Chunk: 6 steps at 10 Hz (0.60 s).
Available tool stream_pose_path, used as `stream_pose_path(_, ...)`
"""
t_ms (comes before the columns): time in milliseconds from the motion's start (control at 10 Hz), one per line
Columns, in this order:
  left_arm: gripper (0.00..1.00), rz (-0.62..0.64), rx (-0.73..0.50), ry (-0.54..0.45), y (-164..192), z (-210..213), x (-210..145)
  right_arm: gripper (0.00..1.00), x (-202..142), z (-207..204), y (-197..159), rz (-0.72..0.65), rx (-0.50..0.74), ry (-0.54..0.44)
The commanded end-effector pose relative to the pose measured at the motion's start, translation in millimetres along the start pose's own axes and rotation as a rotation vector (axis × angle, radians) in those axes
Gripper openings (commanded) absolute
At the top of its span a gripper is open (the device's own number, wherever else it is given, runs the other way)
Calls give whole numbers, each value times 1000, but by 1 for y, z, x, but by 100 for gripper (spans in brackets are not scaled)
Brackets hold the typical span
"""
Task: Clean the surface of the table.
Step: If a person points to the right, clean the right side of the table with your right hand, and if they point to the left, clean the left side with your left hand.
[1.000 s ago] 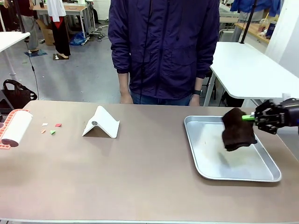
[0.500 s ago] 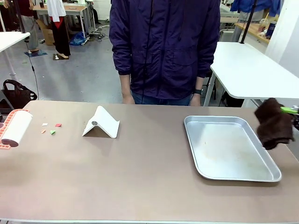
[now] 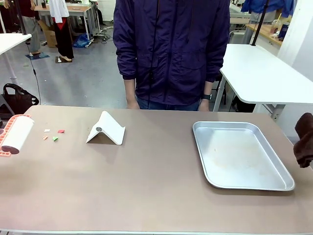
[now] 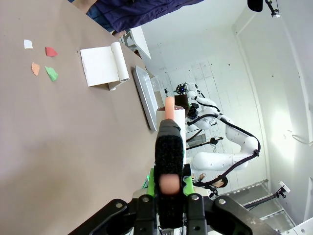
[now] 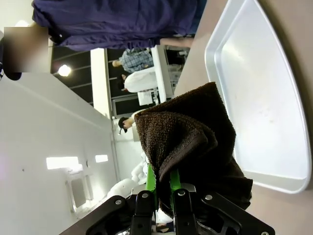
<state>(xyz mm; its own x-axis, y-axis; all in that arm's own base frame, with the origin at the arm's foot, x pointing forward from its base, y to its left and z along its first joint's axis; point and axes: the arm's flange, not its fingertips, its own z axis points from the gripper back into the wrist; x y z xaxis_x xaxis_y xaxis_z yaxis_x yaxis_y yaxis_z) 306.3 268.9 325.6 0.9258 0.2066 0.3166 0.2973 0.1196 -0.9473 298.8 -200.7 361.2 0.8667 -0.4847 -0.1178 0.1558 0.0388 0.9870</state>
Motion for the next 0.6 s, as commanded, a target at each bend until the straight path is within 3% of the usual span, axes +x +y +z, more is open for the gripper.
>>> stream_pose_path(0, 4, -2, -6, 1, -2, -1, -1, 12, 0, -6, 10, 6, 3, 32)
stream_pose_path(500, 4, -2, -6, 1, -2, -1, -1, 12, 0, -7, 2, 5, -4, 20)
